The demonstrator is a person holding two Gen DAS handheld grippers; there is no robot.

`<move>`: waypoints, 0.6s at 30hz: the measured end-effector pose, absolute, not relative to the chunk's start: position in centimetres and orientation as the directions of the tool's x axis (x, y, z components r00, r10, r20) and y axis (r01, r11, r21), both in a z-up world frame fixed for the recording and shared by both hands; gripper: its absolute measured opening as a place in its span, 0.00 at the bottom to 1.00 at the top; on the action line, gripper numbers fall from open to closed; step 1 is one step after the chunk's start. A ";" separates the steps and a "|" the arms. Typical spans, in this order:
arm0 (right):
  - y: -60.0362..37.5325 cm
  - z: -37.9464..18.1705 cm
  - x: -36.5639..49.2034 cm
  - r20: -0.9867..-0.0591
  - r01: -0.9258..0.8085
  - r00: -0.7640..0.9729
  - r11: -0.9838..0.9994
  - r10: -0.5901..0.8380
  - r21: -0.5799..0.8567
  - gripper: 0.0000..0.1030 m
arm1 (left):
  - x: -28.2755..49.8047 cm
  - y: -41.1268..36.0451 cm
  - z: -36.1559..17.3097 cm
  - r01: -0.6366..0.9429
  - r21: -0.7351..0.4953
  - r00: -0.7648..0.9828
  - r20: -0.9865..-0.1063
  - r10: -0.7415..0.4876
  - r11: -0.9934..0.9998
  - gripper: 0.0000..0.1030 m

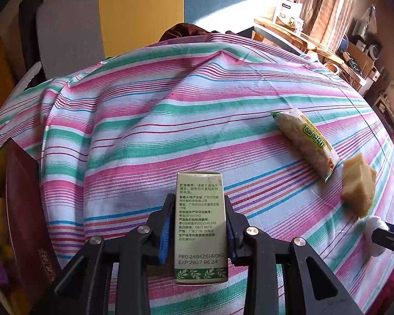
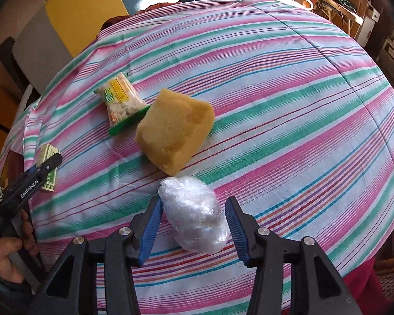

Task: Organize objects
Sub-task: 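Grasp the clear plastic bag with the right tool while the left tool holds the tea box, then carry the tea box into the gold tray and open the left tool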

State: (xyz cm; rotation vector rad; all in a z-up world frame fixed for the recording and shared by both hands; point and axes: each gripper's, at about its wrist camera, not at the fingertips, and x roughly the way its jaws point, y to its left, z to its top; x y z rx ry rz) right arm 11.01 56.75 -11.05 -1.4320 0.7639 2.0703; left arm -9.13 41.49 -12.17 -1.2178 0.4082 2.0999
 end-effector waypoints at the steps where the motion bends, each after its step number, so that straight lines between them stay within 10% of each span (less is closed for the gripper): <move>1: 56.6 -11.5 10.7 -0.952 -0.668 -0.295 -0.730 0.083 0.144 0.36 | -9.0 41.6 -12.2 -0.684 -0.049 -0.348 -0.855 0.385 -0.727 0.33; 18: 55.8 -12.3 9.4 -0.954 -0.637 -0.256 -0.770 0.158 0.043 0.34 | -4.4 32.5 -4.5 -0.665 -0.075 -0.443 -0.761 0.474 -0.743 0.29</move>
